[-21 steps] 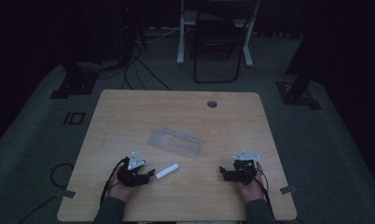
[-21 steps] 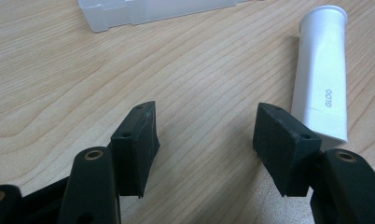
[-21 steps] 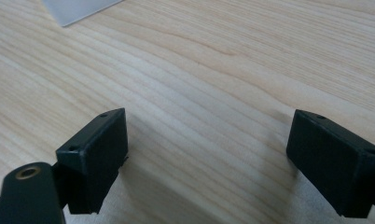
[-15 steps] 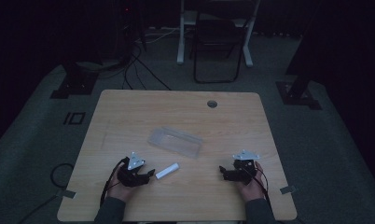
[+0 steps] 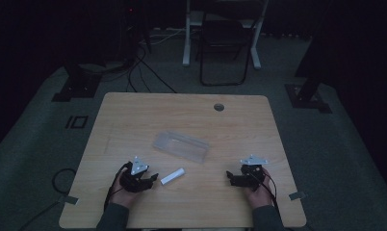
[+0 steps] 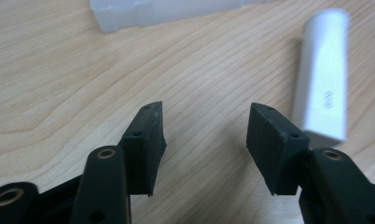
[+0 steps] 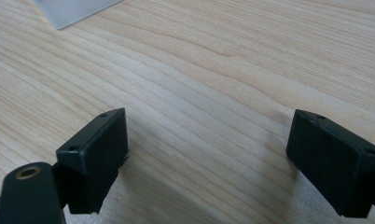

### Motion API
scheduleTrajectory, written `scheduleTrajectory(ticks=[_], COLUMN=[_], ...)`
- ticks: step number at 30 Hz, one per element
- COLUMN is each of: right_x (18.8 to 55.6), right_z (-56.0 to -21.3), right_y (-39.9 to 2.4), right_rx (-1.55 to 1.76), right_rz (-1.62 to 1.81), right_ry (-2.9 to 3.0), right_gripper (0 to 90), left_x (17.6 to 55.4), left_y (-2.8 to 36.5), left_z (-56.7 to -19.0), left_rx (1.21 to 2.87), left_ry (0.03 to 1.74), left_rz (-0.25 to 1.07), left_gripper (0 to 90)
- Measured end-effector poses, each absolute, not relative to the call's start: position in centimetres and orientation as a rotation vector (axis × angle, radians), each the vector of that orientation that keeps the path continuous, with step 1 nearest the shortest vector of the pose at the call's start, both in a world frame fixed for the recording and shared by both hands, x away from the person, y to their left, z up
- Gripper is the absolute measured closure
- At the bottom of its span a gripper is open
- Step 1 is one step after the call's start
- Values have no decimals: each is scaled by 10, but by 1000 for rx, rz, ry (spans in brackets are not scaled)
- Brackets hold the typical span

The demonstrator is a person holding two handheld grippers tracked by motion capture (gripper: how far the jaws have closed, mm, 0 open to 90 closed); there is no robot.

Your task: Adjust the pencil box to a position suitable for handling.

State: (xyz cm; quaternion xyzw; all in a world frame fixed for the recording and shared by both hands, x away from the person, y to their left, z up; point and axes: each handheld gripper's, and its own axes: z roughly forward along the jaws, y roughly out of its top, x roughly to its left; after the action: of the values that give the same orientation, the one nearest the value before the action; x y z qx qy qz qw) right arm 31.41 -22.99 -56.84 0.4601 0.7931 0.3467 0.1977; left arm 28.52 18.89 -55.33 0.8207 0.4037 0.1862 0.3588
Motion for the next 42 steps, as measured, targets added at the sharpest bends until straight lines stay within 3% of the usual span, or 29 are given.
scheduleTrajectory(ticks=[10,12,13,14,15,17,34,42], right_x=[314,313,312,312,311,310,336,359], right_z=[-568,-568,-566,-566,-563,-560,-537,-544], right_y=[-230,-229,-228,-228,-225,-220,-150,-129], right_rx=[1287,1296,1308,1308,1321,1308,1272,1349], right_rz=[971,970,964,964,963,988,1108,1067], right_ry=[2221,2213,2204,2204,2215,2233,2221,2249], right_gripper=[126,171,256,256,324,352,506,556], left_x=[288,290,293,293,295,299,302,299], left_y=[178,178,179,179,182,185,181,180], left_z=[-533,-531,-529,-529,-529,-530,-534,-532], left_rx=[2115,2107,2077,2077,2061,2050,2053,2051], left_ry=[982,982,991,991,1013,1039,1051,1045], left_rz=[526,547,560,560,563,574,615,648], left_gripper=[449,447,446,446,447,448,434,389])
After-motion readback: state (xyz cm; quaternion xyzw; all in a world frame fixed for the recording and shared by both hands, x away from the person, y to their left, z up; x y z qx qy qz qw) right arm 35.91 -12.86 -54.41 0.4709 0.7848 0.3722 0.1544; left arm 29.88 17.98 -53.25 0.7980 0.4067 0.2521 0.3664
